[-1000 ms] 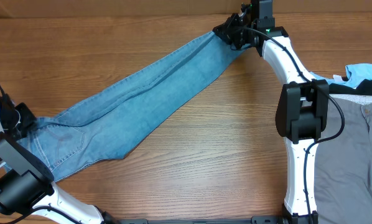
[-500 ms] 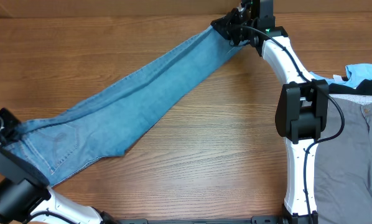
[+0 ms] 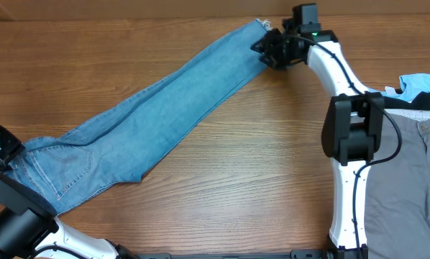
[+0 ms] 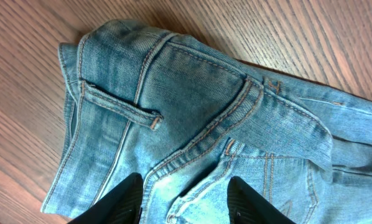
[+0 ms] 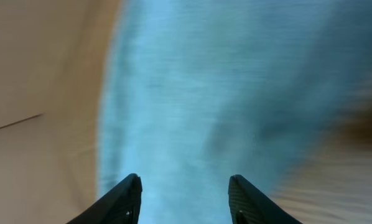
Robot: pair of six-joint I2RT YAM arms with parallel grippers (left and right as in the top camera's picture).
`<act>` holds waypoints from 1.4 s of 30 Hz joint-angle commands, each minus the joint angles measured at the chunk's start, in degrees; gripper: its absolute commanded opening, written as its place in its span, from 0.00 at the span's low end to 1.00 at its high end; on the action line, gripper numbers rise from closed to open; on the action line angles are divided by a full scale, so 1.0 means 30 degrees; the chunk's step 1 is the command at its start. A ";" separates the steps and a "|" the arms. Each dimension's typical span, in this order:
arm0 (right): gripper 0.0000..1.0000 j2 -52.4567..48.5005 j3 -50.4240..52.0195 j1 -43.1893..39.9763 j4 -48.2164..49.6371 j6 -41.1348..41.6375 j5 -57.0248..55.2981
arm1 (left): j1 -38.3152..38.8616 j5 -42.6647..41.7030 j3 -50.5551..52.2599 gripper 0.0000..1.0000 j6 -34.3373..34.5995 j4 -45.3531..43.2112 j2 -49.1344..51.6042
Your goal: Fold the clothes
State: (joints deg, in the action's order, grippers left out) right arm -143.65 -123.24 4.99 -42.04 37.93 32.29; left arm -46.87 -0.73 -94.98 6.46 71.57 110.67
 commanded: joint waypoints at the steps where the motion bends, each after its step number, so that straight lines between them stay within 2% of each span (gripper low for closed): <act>1: 0.53 0.0124 -0.0408 -0.1282 -0.1319 -0.2484 -0.2521 | 0.0146 -0.0801 -0.0481 0.46 0.0124 0.0022 -0.0597; 5: 0.61 -0.0138 -0.0408 -0.1581 -0.1450 -0.2907 -0.4095 | 0.0189 -0.1734 -0.0488 0.45 -0.0095 0.0401 -0.0605; 8: 0.61 -0.0933 -0.0401 -0.1443 -0.0838 -0.3155 -0.4109 | 0.0189 -0.3381 -0.0597 0.42 -0.0787 0.0670 -0.0627; 12: 0.61 -0.1865 -0.0401 -0.1064 0.0430 -0.3155 -0.3657 | 0.0197 -0.4167 -0.1188 0.40 -0.1137 0.1319 -0.0831; 15: 0.63 -0.2091 -0.0372 -0.0787 0.1268 -0.3169 -0.3315 | 0.0291 -0.4932 -0.1428 0.40 -0.1479 0.1515 -0.1246; 17: 0.67 -0.2091 -0.0372 -0.0437 0.1865 -0.3490 -0.3242 | 0.0321 -0.5340 -0.1435 0.40 -0.1610 0.1501 -0.1872; 21: 0.67 -0.2091 -0.0364 0.0080 0.1821 -0.3701 -0.3264 | 0.0321 -0.5727 -0.1435 0.41 -0.1749 0.1406 -0.2783; 26: 0.51 -0.2091 -0.0291 0.0517 0.1552 -0.3730 -0.3555 | 0.0321 -0.5850 -0.1435 0.41 -0.1749 0.1508 -0.3716; 29: 0.30 -0.2091 -0.0284 0.0721 0.1100 -0.3723 -0.4138 | 0.0386 -0.6149 -0.1435 0.41 -0.1756 0.1603 -0.4065; 32: 0.04 -0.2091 -0.0291 0.0743 0.0554 -0.3738 -0.4350 | 0.0423 -0.6411 -0.1435 0.41 -0.1749 0.1617 -0.4313; 38: 0.04 -0.1472 -0.0466 -0.0372 -0.2368 -0.3730 -0.4328 | 0.0423 -0.6637 -0.1435 0.41 -0.1756 0.1807 -0.4371; 42: 0.04 -0.0335 -0.0466 -0.1479 -0.8342 -0.4590 -0.4867 | 0.0423 -0.7315 -0.1435 0.38 -0.1756 0.1909 -0.4364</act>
State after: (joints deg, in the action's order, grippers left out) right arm -146.36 -125.78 3.86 -59.09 26.59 21.89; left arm -46.11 -19.62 -97.89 2.55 77.25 99.00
